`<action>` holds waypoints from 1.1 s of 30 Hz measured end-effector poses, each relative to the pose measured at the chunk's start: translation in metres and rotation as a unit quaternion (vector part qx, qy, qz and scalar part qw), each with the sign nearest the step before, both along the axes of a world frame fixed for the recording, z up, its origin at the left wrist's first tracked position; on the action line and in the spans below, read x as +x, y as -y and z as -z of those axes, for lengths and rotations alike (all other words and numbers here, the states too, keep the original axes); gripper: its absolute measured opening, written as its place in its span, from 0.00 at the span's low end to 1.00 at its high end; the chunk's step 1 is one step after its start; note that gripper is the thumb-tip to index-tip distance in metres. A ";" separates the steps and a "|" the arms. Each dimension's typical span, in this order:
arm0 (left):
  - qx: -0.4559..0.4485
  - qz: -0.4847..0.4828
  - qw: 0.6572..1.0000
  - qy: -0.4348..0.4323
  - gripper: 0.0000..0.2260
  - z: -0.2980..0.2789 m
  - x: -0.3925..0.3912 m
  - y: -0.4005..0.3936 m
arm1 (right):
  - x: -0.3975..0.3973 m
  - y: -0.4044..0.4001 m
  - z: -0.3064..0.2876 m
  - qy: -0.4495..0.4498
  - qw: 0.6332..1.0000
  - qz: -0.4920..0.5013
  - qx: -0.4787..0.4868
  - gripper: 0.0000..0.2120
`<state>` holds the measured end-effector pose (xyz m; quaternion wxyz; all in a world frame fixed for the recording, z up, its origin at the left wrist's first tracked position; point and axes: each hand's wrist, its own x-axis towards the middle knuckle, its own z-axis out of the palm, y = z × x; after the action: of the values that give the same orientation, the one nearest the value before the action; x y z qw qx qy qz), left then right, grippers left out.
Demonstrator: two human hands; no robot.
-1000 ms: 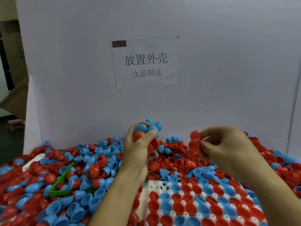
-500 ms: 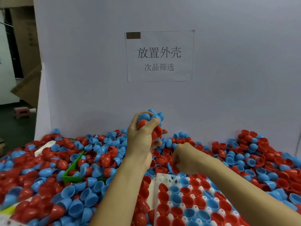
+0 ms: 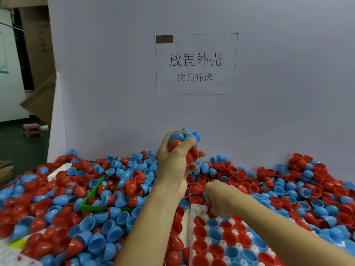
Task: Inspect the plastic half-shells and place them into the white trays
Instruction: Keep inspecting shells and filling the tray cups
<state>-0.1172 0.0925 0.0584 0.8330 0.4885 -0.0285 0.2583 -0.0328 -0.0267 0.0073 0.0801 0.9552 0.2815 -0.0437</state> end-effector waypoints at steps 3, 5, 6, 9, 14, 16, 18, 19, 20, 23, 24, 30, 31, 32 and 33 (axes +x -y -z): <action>0.001 0.000 1.000 -0.002 0.06 0.001 0.001 0.001 | -0.001 0.003 0.002 0.000 1.000 0.002 0.006 0.17; -0.003 0.003 1.000 -0.004 0.06 0.001 0.001 0.002 | -0.001 0.004 0.001 -0.014 1.000 0.013 0.015 0.14; -0.008 0.006 1.000 -0.005 0.06 0.001 0.001 0.002 | -0.001 0.006 -0.001 -0.025 0.999 0.021 0.019 0.08; -0.016 0.017 1.000 -0.008 0.07 0.002 0.001 0.002 | -0.004 0.013 -0.009 -0.033 0.998 0.026 0.043 0.10; -0.017 0.058 0.998 -0.017 0.05 0.003 0.001 0.003 | -0.016 0.031 -0.038 0.038 0.975 0.034 0.217 0.09; -0.005 0.092 0.996 -0.016 0.04 0.004 0.001 0.004 | -0.028 0.044 -0.049 0.054 0.944 0.036 0.324 0.10; 0.021 0.130 0.991 -0.010 0.04 0.005 0.000 0.007 | -0.041 0.057 -0.056 0.057 0.900 0.039 0.431 0.11; 0.033 0.151 0.988 -0.004 0.05 0.006 0.000 0.008 | -0.048 0.062 -0.060 0.052 0.875 0.037 0.480 0.11; 0.045 0.170 0.984 0.002 0.05 0.007 0.000 0.010 | -0.053 0.067 -0.063 0.048 0.853 0.034 0.519 0.11; 0.083 0.214 0.973 0.013 0.06 0.009 0.001 0.016 | -0.059 0.077 -0.074 0.024 0.825 0.028 0.564 0.12; 0.097 0.226 0.969 0.017 0.06 0.010 0.001 0.017 | -0.060 0.079 -0.076 0.003 0.824 0.020 0.566 0.13; 0.150 0.236 0.960 0.021 0.10 0.014 0.003 0.026 | -0.063 0.090 -0.079 -0.051 0.819 0.012 0.572 0.13; 0.152 0.225 0.962 0.017 0.10 0.015 0.004 0.027 | -0.062 0.091 -0.079 -0.049 0.818 0.021 0.572 0.15; 0.153 0.212 0.965 0.015 0.09 0.016 0.005 0.029 | -0.061 0.092 -0.079 -0.046 0.820 0.027 0.569 0.18; 0.153 0.197 0.968 0.013 0.08 0.017 0.006 0.030 | -0.060 0.092 -0.078 -0.042 0.822 0.032 0.567 0.20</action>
<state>-0.1116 0.0621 0.0417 0.7821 0.5917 -0.1747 0.0878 -0.0926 -0.1185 0.0850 -0.4892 0.8378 0.2287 0.0807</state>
